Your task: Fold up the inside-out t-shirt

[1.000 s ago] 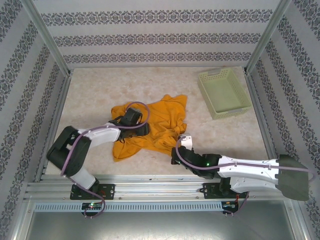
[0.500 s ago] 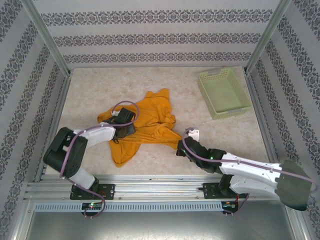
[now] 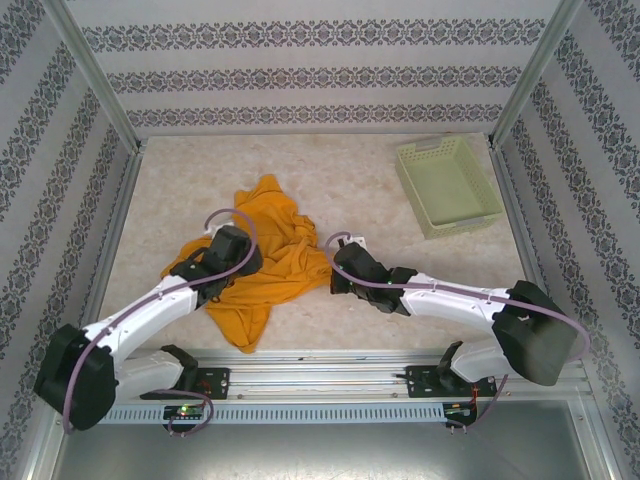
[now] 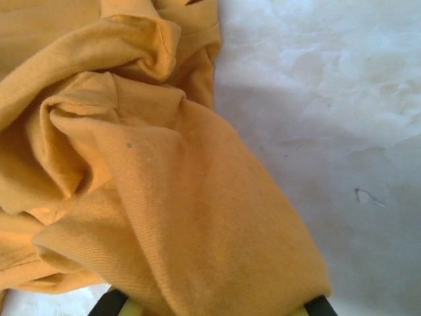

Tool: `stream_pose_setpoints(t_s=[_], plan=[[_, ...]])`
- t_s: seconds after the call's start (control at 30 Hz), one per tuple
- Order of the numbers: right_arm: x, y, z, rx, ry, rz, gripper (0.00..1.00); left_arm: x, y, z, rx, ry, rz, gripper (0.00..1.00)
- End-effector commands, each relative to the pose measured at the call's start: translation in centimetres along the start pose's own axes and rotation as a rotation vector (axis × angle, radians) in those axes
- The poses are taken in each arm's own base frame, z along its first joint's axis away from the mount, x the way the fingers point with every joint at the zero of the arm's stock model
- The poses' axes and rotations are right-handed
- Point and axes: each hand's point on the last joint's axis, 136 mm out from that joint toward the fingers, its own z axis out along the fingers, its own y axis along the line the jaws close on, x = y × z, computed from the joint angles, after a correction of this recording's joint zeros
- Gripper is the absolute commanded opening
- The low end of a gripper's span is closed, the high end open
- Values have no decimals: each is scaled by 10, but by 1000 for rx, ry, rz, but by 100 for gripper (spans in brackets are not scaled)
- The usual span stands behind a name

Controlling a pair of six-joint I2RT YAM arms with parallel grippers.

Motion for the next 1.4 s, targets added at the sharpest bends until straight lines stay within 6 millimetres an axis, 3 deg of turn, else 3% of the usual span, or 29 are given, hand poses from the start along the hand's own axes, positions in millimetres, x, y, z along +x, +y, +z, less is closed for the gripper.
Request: stream_pose_setpoints(t_s=[0.0,0.1,0.2,0.27,0.4,0.53,0.67,0.9,1.1,1.2,1.37], plan=[[15,-7,4,-21,31,11,0,1,-63,16,193,64,174,63],[27,-16,6,-7,50,56,0,17,-89,40,212,159,247,67],[40,-26,10,21,75,107,0,32,-97,63,211,223,236,65],[48,-26,12,20,101,116,0,39,-91,78,174,241,222,63],[61,-25,8,34,118,100,0,37,-52,104,-28,250,177,56],[73,-30,-3,59,125,78,0,30,5,121,-204,251,37,46],[82,-39,-10,80,127,81,0,26,43,123,-315,243,-47,37],[77,-51,-24,101,79,110,3,23,68,110,-373,199,-107,34],[55,-43,-30,33,32,145,18,25,57,108,-292,208,-112,34],[35,-43,-28,17,-10,191,37,29,50,107,-251,219,-117,34],[22,-32,-9,21,27,184,38,30,48,105,-239,224,-111,35]])
